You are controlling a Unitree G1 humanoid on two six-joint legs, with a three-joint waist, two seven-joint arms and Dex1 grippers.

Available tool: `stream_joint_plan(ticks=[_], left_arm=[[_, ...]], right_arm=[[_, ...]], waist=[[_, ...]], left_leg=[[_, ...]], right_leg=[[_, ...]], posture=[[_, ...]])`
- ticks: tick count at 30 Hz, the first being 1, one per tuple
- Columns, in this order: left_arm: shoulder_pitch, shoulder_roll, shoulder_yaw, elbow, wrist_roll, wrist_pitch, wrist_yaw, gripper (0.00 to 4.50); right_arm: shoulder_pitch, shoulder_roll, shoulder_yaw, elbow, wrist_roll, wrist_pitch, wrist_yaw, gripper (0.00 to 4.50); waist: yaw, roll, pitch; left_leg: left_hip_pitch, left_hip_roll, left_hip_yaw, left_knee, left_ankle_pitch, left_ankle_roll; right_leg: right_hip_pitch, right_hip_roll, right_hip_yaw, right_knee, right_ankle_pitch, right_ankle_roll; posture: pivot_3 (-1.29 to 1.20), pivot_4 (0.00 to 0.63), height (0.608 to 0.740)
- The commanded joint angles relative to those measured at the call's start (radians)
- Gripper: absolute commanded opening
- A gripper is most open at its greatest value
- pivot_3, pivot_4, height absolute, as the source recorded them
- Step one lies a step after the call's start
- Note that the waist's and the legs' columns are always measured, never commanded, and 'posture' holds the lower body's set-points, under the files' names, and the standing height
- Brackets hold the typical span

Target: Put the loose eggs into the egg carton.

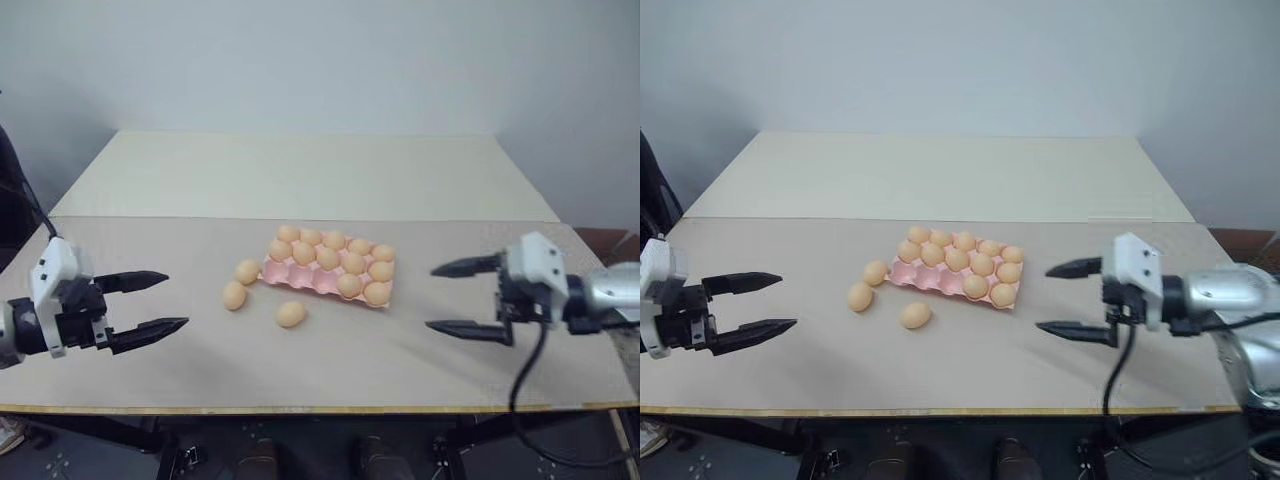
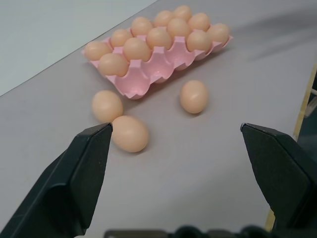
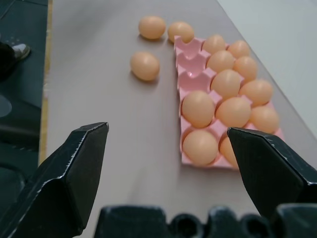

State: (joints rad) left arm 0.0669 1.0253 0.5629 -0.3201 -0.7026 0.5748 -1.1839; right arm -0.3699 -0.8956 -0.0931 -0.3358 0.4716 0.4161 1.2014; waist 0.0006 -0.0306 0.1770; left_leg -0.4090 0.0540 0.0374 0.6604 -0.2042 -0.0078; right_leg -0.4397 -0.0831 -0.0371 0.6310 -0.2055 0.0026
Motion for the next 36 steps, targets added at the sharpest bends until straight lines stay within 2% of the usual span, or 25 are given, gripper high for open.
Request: stream_joint_plan(ticks=[1, 6, 8, 11, 17, 22, 25, 33, 36], left_arm=[[-0.036, 0.004, -0.015, -0.011, -0.011, -0.001, 0.009, 4.50], [-0.058, 0.010, -0.036, 0.001, -0.009, -0.002, 0.007, 4.50], [-0.061, 0.010, -0.037, 0.000, -0.010, -0.001, 0.006, 4.50], [-0.048, 0.009, -0.024, -0.016, -0.014, 0.005, 0.007, 4.50], [-0.010, 0.008, 0.009, -0.044, -0.021, 0.016, 0.009, 4.50], [-0.009, 0.009, 0.012, -0.048, -0.021, 0.020, 0.012, 4.50], [-0.016, 0.014, 0.008, -0.043, -0.021, 0.020, 0.011, 4.50], [-0.019, 0.016, 0.007, -0.029, -0.015, 0.016, 0.006, 4.50], [-0.011, 0.015, 0.012, -0.029, -0.013, 0.014, 0.002, 4.50]], right_arm=[[-0.103, 0.060, 0.131, -0.005, -0.088, -0.040, -0.048, 4.47], [-0.281, 0.240, 0.367, 0.047, -0.215, -0.082, -0.064, 4.47], [-0.325, 0.301, 0.445, 0.086, -0.269, -0.100, -0.066, 4.47], [-0.365, 0.367, 0.549, 0.177, -0.379, -0.166, -0.081, 4.47], [-0.413, 0.489, 0.659, 0.337, -0.549, -0.242, -0.167, 4.47], [-0.416, 0.588, 0.689, 0.401, -0.621, -0.228, -0.227, 4.47], [-0.408, 0.590, 0.679, 0.401, -0.629, -0.219, -0.224, 3.88], [-0.377, 0.563, 0.648, 0.356, -0.606, -0.201, -0.206, 1.10], [-0.371, 0.562, 0.636, 0.339, -0.601, -0.190, -0.202, 1.10]], waist=[[0.000, 0.000, 0.000], [-0.003, 0.000, 0.000], [-0.005, 0.000, 0.000], [-0.003, 0.000, 0.000], [-0.006, 0.000, 0.000], [-0.011, 0.000, 0.000], [-0.011, 0.000, 0.000], [-0.012, 0.000, 0.000], [-0.012, 0.000, 0.000]], left_leg=[[0.000, 0.000, 0.000, 0.000, 0.000, 0.000], [-0.002, 0.003, 0.000, 0.000, 0.000, 0.000], [-0.003, 0.005, 0.000, 0.000, 0.000, 0.000], [-0.005, 0.006, 0.000, 0.000, 0.000, 0.000], [-0.005, 0.006, 0.001, 0.000, 0.000, -0.001], [-0.005, 0.011, 0.001, 0.000, 0.000, -0.001], [-0.005, 0.012, 0.001, 0.000, 0.000, -0.001], [-0.005, 0.012, 0.001, 0.000, 0.000, -0.001], [-0.005, 0.012, 0.001, 0.000, 0.000, -0.001]], right_leg=[[0.000, 0.000, 0.000, 0.000, 0.000, 0.000], [-0.001, 0.005, 0.001, 0.000, 0.001, -0.001], [-0.002, 0.006, 0.001, -0.001, 0.004, 0.004], [-0.003, 0.007, 0.000, -0.001, 0.004, 0.004], [-0.004, 0.007, 0.000, -0.001, 0.004, 0.004], [-0.005, 0.012, 0.000, 0.001, 0.006, 0.001], [-0.005, 0.012, 0.000, 0.000, 0.006, 0.001], [-0.005, 0.013, 0.000, 0.000, 0.006, 0.000], [-0.005, 0.013, 0.000, 0.000, 0.006, 0.000]], posture=[[0.00, 0.150, 0.740], [0.00, 0.150, 0.740], [0.00, 0.150, 0.740], [0.00, 0.150, 0.740], [0.00, 0.150, 0.740], [0.00, 0.150, 0.740], [0.00, 0.150, 0.740], [0.00, 0.150, 0.740], [0.00, 0.150, 0.740]])
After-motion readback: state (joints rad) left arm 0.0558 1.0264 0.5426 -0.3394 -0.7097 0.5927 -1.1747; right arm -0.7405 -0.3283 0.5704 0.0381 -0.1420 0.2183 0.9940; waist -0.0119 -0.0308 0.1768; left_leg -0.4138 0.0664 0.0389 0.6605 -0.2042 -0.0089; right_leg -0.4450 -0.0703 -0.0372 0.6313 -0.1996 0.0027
